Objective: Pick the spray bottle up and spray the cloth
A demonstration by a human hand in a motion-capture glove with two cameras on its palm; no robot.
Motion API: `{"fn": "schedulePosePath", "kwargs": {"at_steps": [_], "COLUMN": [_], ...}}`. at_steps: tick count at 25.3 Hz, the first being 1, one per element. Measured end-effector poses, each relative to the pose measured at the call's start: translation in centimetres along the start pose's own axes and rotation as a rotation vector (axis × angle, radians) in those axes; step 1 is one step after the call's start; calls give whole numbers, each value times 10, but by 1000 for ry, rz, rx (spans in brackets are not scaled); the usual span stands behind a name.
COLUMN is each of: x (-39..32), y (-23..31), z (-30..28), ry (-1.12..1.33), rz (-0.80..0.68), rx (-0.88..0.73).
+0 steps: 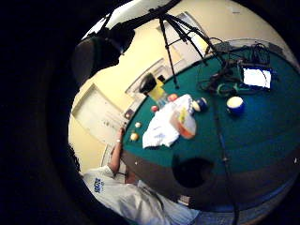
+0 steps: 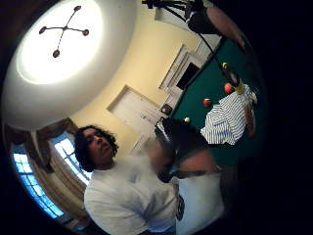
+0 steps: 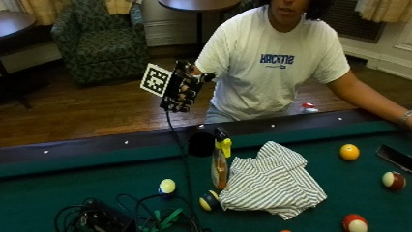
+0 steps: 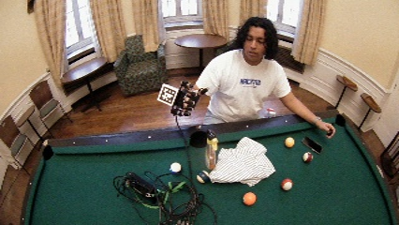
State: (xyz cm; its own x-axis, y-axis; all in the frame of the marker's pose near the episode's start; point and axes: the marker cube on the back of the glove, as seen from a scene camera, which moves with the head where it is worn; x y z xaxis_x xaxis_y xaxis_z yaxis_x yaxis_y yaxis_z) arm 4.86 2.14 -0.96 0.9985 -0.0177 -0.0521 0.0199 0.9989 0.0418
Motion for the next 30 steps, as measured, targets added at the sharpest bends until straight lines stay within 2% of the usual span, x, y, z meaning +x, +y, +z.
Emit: {"fn": "schedulePosePath", "kwargs": {"at_steps": [9, 15, 23, 30], "x": [34, 53, 79, 90], "y": [10, 5, -10, -17], "z": [24, 51, 80, 96], "ry": [93, 39, -22, -4], "rz": [131, 196, 352, 380], "rx": [-61, -8, 55, 71]}}
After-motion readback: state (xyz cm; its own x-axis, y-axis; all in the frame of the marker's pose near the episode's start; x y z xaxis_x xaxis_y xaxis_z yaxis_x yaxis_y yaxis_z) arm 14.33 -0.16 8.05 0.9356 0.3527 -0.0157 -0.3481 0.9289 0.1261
